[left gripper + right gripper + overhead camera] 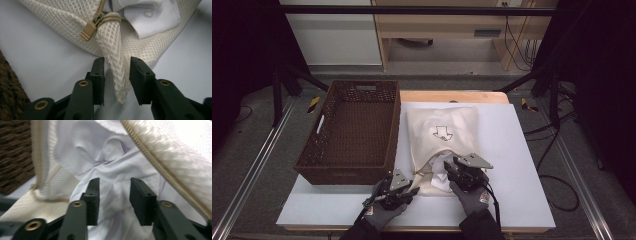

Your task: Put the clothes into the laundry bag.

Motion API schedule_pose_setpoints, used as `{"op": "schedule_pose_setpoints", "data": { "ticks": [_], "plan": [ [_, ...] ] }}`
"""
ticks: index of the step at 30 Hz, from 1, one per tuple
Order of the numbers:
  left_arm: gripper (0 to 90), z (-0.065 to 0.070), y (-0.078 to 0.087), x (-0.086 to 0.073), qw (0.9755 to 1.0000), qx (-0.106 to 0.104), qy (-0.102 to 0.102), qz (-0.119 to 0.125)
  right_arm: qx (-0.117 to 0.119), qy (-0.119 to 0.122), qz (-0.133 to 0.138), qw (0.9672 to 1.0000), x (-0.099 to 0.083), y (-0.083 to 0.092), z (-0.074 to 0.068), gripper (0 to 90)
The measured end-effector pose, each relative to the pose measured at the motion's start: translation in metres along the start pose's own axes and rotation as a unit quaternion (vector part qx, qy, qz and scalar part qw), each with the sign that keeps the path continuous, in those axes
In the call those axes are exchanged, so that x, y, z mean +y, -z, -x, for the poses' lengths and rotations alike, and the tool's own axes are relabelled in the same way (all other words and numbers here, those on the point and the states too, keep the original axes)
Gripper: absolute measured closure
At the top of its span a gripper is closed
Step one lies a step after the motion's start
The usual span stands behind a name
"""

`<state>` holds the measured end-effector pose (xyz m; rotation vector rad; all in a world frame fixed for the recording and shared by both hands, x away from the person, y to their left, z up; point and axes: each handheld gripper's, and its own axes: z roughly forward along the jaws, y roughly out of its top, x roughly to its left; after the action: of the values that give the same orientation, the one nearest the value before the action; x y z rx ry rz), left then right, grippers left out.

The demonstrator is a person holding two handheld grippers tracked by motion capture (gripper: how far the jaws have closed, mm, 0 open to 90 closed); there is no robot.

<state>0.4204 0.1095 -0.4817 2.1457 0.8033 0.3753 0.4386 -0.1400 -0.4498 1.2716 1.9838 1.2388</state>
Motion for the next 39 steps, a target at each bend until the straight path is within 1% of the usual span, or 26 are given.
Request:
{"op": "schedule_pose_setpoints", "data": {
  "ticks": [1, 3, 4, 6, 7, 8, 9, 10, 11, 12, 13, 14, 16, 17, 19, 20, 21, 23, 25, 30, 32, 33, 36, 38, 39],
  "plan": [
    [60.5, 0.000, -0.001, 0.000, 1.0000, -0.002, 0.002, -0.001, 0.005, 0.000, -0.004, 1.0000, -0.001, 0.004, 0.000, 52.5],
    [60.5, -0.001, -0.003, -0.001, 1.0000, -0.002, 0.009, 0.001, 0.008, 0.004, -0.014, 0.9999, -0.004, 0.012, 0.000, 46.9],
    [62.2, -0.002, -0.003, -0.001, 0.9999, -0.004, 0.013, 0.001, 0.009, 0.002, -0.018, 0.9998, -0.007, 0.015, -0.001, 43.9],
    [65.1, -0.003, -0.004, -0.002, 0.9998, -0.005, 0.020, -0.001, 0.007, 0.005, -0.041, 0.9991, -0.014, 0.016, 0.000, 38.6],
    [66.3, -0.003, -0.004, -0.002, 0.9998, -0.005, 0.021, -0.001, 0.002, 0.002, -0.056, 0.9984, -0.019, 0.015, 0.000, 38.2],
    [69.0, -0.003, -0.004, -0.002, 0.9998, -0.006, 0.022, -0.001, -0.003, 0.000, -0.064, 0.9979, -0.024, 0.014, 0.001, 38.0],
    [71.8, -0.003, -0.004, -0.002, 0.9998, -0.004, 0.021, -0.001, -0.002, -0.003, -0.070, 0.9976, -0.028, 0.012, 0.002, 37.9],
    [73.2, -0.003, -0.004, -0.002, 0.9998, -0.004, 0.022, 0.000, -0.004, -0.009, -0.080, 0.9967, -0.031, 0.008, 0.003, 37.8],
    [74.6, -0.003, -0.004, -0.003, 0.9998, -0.004, 0.021, 0.002, -0.005, -0.009, -0.084, 0.9964, -0.033, 0.006, 0.003, 38.3],
    [77.2, -0.003, -0.004, -0.003, 0.9998, -0.005, 0.018, 0.000, -0.002, -0.010, -0.083, 0.9965, -0.033, 0.004, 0.004, 40.7],
    [79.7, -0.003, -0.004, -0.003, 0.9998, -0.006, 0.018, 0.000, 0.003, -0.017, -0.084, 0.9964, -0.033, 0.002, 0.004, 42.8],
    [81.4, -0.003, -0.004, -0.003, 0.9998, -0.007, 0.019, -0.001, 0.005, -0.020, -0.086, 0.9961, -0.032, 0.001, 0.004, 47.3],
    [82.8, -0.003, -0.004, -0.003, 0.9997, -0.007, 0.021, -0.001, 0.011, -0.027, -0.092, 0.9954, -0.031, -0.003, 0.005, 60.3],
    [83.3, -0.003, -0.004, -0.003, 0.9998, -0.006, 0.021, -0.002, 0.016, -0.033, -0.100, 0.9943, -0.031, -0.005, 0.004, 67.3],
    [83.9, -0.002, -0.004, -0.003, 0.9998, -0.005, 0.018, -0.004, 0.018, -0.029, -0.103, 0.9941, -0.029, -0.008, 0.003, 79.9],
    [84.1, -0.002, -0.003, -0.002, 0.9998, -0.005, 0.017, -0.005, 0.023, -0.033, -0.105, 0.9936, -0.028, -0.008, 0.002, 83.9],
    [84.2, -0.001, -0.003, -0.002, 0.9998, -0.006, 0.016, -0.005, 0.021, -0.030, -0.106, 0.9937, -0.025, -0.008, 0.000, 85.2],
    [84.4, -0.001, -0.002, -0.002, 0.9998, -0.006, 0.016, -0.007, 0.018, -0.022, -0.093, 0.9952, -0.021, -0.009, -0.002, 86.1],
    [84.4, -0.001, -0.001, -0.002, 0.9999, -0.005, 0.011, -0.009, 0.019, -0.021, -0.083, 0.9962, -0.016, -0.011, -0.005, 86.3],
    [84.5, -0.002, 0.005, -0.001, 0.9998, -0.011, 0.014, -0.007, 0.005, -0.016, -0.073, 0.9972, -0.006, -0.028, -0.012, 86.4],
    [84.6, -0.003, 0.007, -0.001, 0.9998, -0.014, 0.013, -0.009, 0.001, -0.019, -0.065, 0.9977, -0.003, -0.033, -0.013, 86.4],
    [84.6, -0.003, 0.007, -0.001, 0.9998, -0.014, 0.013, -0.009, -0.005, -0.018, -0.061, 0.9980, -0.002, -0.036, -0.013, 86.4],
    [84.8, -0.002, 0.009, -0.002, 0.9996, -0.019, 0.014, -0.013, -0.015, -0.029, -0.047, 0.9983, 0.001, -0.044, -0.012, 86.4],
    [84.8, -0.003, 0.011, -0.003, 0.9996, -0.020, 0.014, -0.016, -0.031, -0.029, -0.044, 0.9981, 0.002, -0.052, -0.012, 86.4],
    [84.8, -0.003, 0.013, -0.004, 0.9996, -0.020, 0.016, -0.015, -0.039, -0.027, -0.041, 0.9980, 0.002, -0.055, -0.011, 86.4]
  ]
}}
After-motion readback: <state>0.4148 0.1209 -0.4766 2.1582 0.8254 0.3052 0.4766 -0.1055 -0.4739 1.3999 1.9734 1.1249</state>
